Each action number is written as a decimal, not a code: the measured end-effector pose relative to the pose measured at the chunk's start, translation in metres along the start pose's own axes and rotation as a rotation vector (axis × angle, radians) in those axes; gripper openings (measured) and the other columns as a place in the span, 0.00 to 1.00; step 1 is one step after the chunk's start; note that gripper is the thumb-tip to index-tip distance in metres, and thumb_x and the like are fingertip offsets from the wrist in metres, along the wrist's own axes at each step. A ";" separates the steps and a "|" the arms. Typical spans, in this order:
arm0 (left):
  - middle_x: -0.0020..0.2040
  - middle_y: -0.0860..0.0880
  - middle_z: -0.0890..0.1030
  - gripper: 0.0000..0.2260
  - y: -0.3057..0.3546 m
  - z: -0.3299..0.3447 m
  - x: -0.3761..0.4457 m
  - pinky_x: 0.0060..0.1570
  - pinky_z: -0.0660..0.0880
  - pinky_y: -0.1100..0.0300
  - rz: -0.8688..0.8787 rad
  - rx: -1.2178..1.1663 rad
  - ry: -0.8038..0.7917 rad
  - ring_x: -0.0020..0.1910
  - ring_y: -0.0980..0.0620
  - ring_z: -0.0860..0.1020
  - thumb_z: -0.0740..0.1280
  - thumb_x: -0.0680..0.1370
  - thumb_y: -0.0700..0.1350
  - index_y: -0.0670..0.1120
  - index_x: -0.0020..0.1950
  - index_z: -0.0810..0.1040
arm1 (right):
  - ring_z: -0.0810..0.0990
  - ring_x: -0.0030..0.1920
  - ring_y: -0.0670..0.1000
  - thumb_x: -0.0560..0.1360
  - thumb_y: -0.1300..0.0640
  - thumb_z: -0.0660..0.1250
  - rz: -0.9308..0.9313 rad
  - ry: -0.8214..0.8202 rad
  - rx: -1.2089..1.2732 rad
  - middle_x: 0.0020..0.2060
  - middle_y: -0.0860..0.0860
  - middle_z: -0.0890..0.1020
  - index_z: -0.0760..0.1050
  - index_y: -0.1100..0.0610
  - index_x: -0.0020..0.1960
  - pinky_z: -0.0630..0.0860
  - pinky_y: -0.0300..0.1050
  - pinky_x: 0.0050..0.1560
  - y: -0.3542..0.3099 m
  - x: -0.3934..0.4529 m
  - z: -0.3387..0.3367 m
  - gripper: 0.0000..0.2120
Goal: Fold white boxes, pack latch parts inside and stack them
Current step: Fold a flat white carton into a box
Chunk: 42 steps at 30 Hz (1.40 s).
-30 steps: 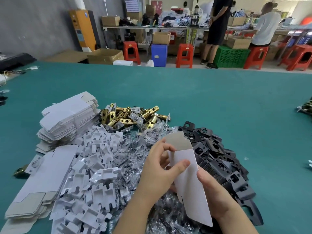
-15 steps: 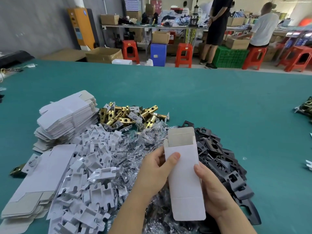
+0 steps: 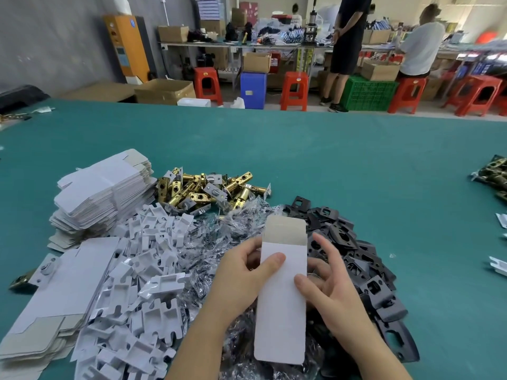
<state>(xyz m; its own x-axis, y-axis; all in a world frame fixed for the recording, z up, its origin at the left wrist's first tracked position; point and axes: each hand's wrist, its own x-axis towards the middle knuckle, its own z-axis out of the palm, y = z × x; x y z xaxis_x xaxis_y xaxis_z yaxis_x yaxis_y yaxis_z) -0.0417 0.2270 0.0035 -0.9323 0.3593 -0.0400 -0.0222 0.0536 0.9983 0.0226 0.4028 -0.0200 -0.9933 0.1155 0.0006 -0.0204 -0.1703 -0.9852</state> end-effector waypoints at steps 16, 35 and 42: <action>0.52 0.48 0.87 0.29 -0.005 -0.002 0.002 0.52 0.83 0.43 -0.002 -0.069 -0.080 0.51 0.45 0.86 0.76 0.70 0.59 0.59 0.70 0.73 | 0.84 0.56 0.57 0.73 0.58 0.72 0.013 -0.044 0.044 0.58 0.56 0.85 0.79 0.42 0.64 0.83 0.48 0.51 -0.005 -0.002 -0.010 0.22; 0.49 0.43 0.86 0.12 0.005 -0.007 -0.004 0.49 0.84 0.47 -0.008 -0.046 -0.070 0.51 0.40 0.84 0.76 0.72 0.50 0.55 0.55 0.86 | 0.86 0.54 0.53 0.71 0.44 0.73 0.035 -0.031 0.097 0.60 0.54 0.85 0.82 0.44 0.63 0.83 0.46 0.48 -0.009 -0.002 -0.007 0.20; 0.49 0.45 0.87 0.12 0.011 -0.005 -0.007 0.46 0.81 0.59 -0.030 -0.124 -0.125 0.49 0.47 0.86 0.78 0.71 0.49 0.50 0.54 0.87 | 0.86 0.51 0.56 0.67 0.37 0.78 0.072 -0.010 0.108 0.58 0.55 0.85 0.83 0.47 0.60 0.84 0.50 0.46 -0.007 -0.002 -0.011 0.25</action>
<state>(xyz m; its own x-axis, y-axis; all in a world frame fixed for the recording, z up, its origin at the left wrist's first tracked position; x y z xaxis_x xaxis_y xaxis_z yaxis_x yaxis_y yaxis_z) -0.0372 0.2207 0.0151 -0.8788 0.4726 -0.0670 -0.1010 -0.0469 0.9938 0.0256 0.4145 -0.0154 -0.9937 0.0891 -0.0673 0.0396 -0.2823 -0.9585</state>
